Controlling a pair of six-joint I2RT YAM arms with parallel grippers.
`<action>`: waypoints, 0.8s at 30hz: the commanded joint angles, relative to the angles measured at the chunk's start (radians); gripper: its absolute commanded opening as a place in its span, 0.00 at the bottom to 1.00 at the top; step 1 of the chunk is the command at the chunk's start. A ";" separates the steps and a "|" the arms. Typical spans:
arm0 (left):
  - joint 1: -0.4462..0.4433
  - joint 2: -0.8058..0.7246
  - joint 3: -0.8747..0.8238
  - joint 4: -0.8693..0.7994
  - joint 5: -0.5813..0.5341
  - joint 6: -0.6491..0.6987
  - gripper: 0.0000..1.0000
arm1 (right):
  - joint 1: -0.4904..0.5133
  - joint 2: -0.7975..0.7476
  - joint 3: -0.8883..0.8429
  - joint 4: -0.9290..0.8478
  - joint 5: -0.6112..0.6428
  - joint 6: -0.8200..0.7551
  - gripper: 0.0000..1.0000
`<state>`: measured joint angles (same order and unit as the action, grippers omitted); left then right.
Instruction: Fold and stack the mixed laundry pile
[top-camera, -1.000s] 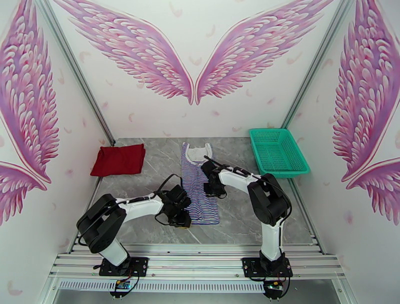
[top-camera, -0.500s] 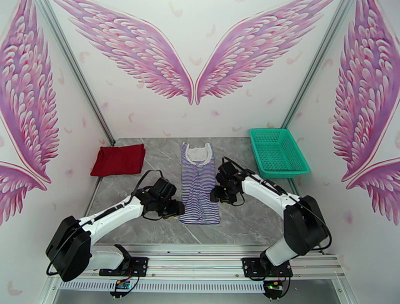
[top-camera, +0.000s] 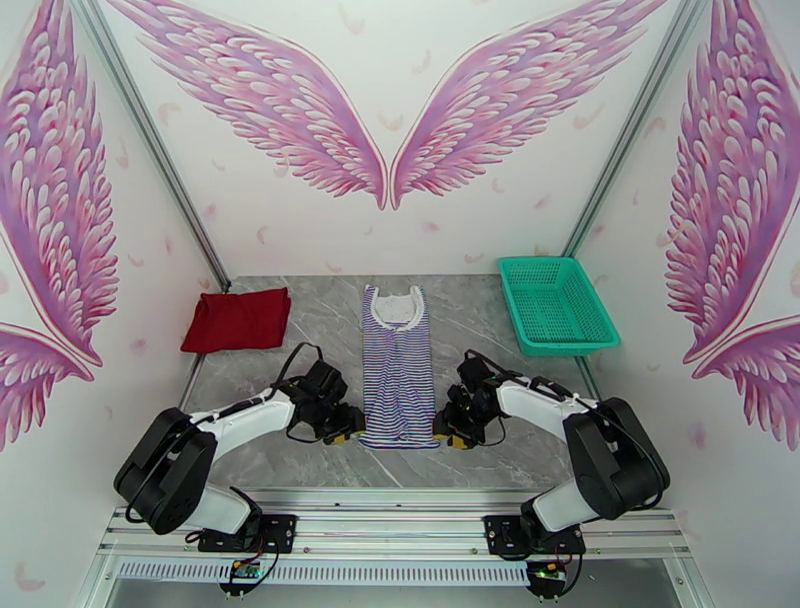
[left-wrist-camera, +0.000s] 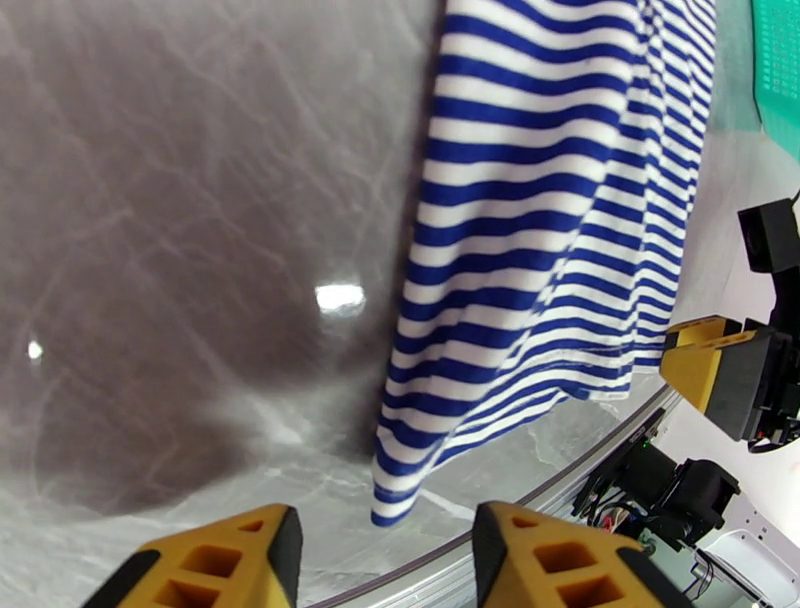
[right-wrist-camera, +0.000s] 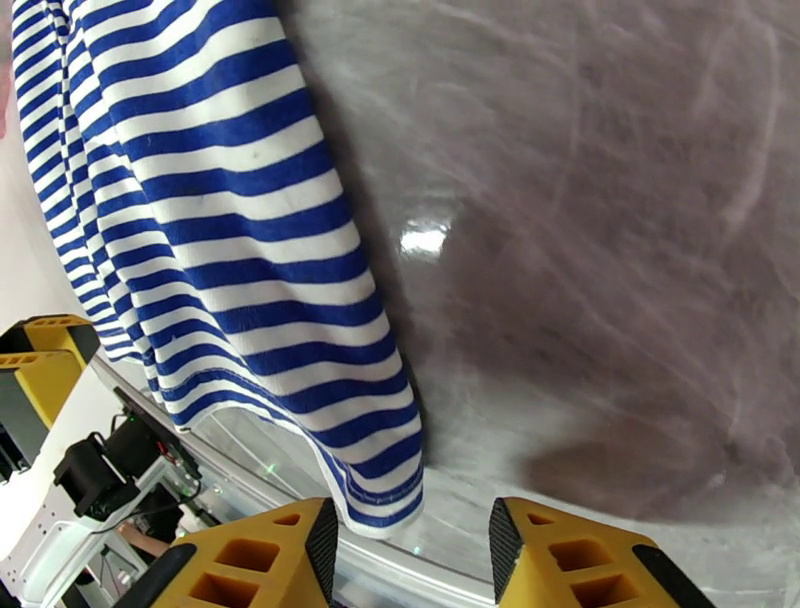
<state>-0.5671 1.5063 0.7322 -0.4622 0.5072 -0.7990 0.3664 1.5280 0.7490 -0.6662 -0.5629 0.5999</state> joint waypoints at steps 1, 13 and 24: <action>-0.001 0.031 -0.003 0.027 0.038 0.023 0.50 | -0.006 0.018 -0.015 0.076 -0.027 0.032 0.42; -0.043 0.077 -0.013 0.100 0.079 -0.009 0.43 | 0.003 0.048 -0.014 0.067 -0.078 0.020 0.36; -0.062 0.085 0.000 0.127 0.062 -0.031 0.33 | 0.014 0.041 0.012 0.038 -0.088 0.000 0.23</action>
<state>-0.6247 1.5848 0.7193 -0.3580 0.5640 -0.8207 0.3695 1.5658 0.7456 -0.6060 -0.6315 0.6056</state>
